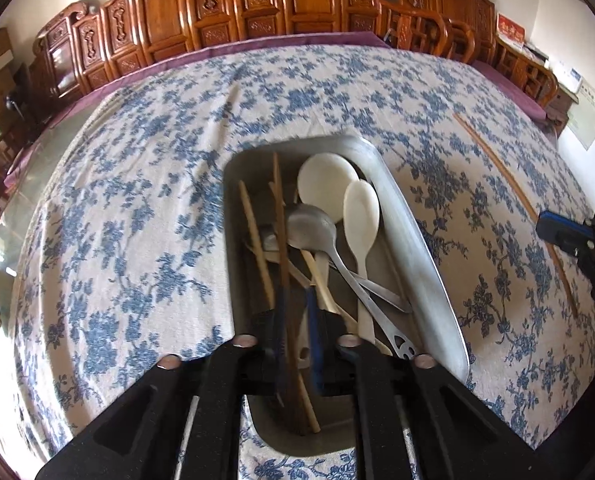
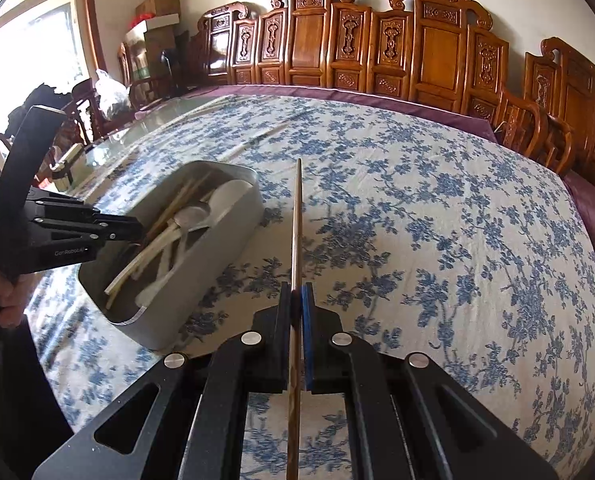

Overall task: Organize utensils
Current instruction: 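Carry the wooden chopstick into the grey tray and open the left tool, then lower the wooden chopstick into the grey tray and open the right tool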

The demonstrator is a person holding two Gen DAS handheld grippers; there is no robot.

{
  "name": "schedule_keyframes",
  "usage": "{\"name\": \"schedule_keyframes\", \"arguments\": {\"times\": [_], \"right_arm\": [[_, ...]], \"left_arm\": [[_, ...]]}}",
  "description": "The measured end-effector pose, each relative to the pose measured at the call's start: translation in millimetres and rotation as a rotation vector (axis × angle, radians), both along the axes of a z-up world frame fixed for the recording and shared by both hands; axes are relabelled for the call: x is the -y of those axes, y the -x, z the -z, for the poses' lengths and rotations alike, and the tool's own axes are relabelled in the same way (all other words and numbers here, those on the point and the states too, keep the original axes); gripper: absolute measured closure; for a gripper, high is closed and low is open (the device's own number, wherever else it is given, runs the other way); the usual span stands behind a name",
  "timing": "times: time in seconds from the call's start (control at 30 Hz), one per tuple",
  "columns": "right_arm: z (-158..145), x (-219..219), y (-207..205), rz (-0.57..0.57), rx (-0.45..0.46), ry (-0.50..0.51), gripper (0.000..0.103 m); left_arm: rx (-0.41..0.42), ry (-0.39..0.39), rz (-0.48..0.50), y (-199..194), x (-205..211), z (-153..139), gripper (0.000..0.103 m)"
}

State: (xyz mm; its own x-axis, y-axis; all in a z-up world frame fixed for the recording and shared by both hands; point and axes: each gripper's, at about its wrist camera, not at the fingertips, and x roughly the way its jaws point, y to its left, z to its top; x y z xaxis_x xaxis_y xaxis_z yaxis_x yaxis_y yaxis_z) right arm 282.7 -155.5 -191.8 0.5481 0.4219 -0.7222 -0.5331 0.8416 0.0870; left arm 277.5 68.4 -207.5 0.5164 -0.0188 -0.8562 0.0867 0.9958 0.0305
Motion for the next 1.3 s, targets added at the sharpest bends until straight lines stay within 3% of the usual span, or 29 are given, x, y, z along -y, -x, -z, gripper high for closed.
{"name": "schedule_keyframes", "arguments": {"times": [0.13, 0.2, 0.33, 0.6, 0.93, 1.3], "right_arm": [[-8, -14, 6, -0.019, 0.004, -0.019, 0.097], [-11, -26, 9, -0.04, -0.007, -0.031, 0.097], [-17, -54, 11, -0.075, -0.018, -0.047, 0.097], [-22, -101, -1, -0.095, -0.067, -0.1, 0.097], [1, -146, -20, -0.089, -0.13, -0.064, 0.097], [34, -152, -27, -0.077, -0.201, -0.017, 0.097]], "left_arm": [[0.038, 0.011, -0.021, 5, -11, -15, 0.072], [0.056, 0.013, -0.03, 9, -16, -21, 0.059], [0.084, 0.016, -0.046, 16, -30, -33, 0.049], [0.124, 0.009, -0.085, 24, -62, -50, 0.02], [0.136, 0.009, -0.123, 29, -94, -55, 0.017], [0.128, 0.007, -0.112, 28, -93, -49, 0.017]]}}
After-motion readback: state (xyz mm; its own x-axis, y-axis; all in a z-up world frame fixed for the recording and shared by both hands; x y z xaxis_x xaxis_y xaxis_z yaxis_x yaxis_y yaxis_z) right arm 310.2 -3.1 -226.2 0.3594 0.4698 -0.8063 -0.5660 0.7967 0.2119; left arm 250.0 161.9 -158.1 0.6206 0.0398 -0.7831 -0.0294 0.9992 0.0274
